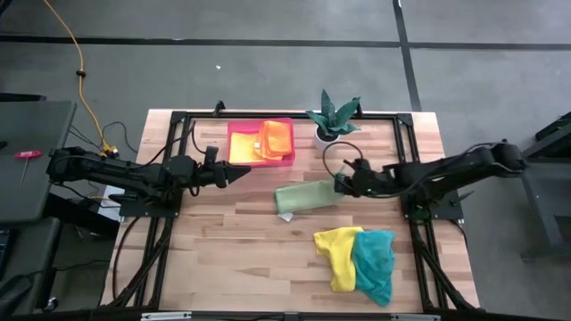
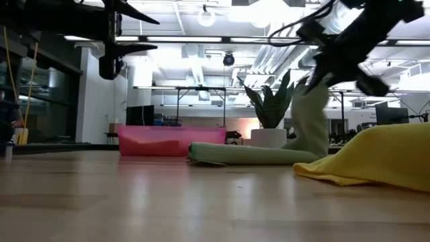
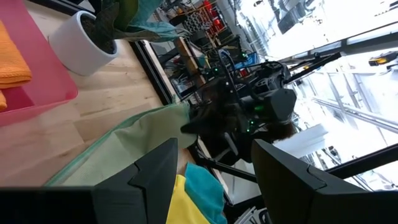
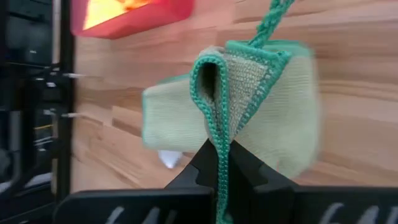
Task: Fold microfiber towels
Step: Fold the green microfiber towel
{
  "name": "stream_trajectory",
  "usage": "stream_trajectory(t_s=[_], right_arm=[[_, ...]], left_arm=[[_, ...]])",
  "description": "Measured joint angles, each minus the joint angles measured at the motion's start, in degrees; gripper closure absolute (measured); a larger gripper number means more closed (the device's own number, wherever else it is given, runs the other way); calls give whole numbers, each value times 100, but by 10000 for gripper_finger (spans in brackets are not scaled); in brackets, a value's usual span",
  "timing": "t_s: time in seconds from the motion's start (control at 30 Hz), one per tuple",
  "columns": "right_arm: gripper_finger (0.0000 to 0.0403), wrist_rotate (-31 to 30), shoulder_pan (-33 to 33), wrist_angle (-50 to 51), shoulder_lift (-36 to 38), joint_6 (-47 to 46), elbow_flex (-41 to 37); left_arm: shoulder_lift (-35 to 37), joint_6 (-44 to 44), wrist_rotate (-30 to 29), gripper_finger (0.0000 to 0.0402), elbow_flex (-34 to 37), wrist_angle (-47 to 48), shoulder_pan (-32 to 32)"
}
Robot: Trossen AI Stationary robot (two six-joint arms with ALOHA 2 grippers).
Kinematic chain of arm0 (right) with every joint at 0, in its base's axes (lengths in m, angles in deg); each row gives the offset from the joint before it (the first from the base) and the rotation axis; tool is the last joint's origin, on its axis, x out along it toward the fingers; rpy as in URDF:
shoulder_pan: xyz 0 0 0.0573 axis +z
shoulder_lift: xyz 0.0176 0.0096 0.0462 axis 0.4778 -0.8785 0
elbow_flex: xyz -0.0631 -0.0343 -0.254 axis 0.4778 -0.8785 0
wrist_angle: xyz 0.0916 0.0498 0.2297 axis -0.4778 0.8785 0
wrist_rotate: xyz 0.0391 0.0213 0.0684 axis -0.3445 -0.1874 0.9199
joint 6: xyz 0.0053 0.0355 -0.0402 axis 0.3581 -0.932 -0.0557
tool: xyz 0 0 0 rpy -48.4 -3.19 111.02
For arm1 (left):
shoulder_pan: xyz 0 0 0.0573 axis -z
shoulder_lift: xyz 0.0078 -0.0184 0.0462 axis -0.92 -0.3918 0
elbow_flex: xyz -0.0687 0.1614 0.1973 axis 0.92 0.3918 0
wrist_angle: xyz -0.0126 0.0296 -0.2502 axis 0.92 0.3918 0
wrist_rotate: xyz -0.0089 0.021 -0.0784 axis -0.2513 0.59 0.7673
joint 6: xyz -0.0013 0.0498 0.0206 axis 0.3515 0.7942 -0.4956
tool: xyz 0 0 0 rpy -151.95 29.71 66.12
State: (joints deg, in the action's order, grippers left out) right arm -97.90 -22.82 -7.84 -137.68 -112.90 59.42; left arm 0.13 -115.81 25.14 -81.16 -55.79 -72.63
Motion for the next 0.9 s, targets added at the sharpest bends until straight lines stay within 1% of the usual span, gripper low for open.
stream_trajectory(t_s=[0.2, 0.37, 0.47, 0.57, 0.6, 0.67, 0.73, 0.8, 0.83, 0.87, 0.9], right_arm=[[403, 27, 0, -1320, -950, 35, -2], [403, 314, 3, -2286, -1609, 42, -2], [403, 411, 4, -2685, -1803, 45, -2], [403, 415, 4, -2756, -1860, 45, -2], [403, 419, 4, -2737, -1860, 49, -4], [403, 441, 4, -2770, -1858, 87, -4], [403, 468, 4, -2770, -1858, 88, -4], [403, 508, 4, -2793, -1858, 88, -4], [403, 518, 4, -2793, -1858, 88, -4], [403, 520, 4, -2793, -1858, 86, -4], [403, 522, 4, -2801, -1858, 88, -4]], left_arm=[[0, -1, -6, 206, 0, 3, 0], [0, 0, -3, 206, 0, 57, 0], [0, 152, 83, 206, 0, 478, 12], [-68, 365, 200, 213, 0, 1200, 99], [-144, 392, 210, 222, 0, 1419, 166], [-362, 425, 158, 252, 0, 1685, 344], [-677, 481, 37, 299, 0, 1647, 498], [-1034, 498, -25, 358, 0, 1559, 597], [-1231, 494, -40, 379, -1, 1454, 613], [-1433, 478, -60, 388, -2, 1382, 619], [-1652, 450, -72, 389, -2, 1332, 613]])
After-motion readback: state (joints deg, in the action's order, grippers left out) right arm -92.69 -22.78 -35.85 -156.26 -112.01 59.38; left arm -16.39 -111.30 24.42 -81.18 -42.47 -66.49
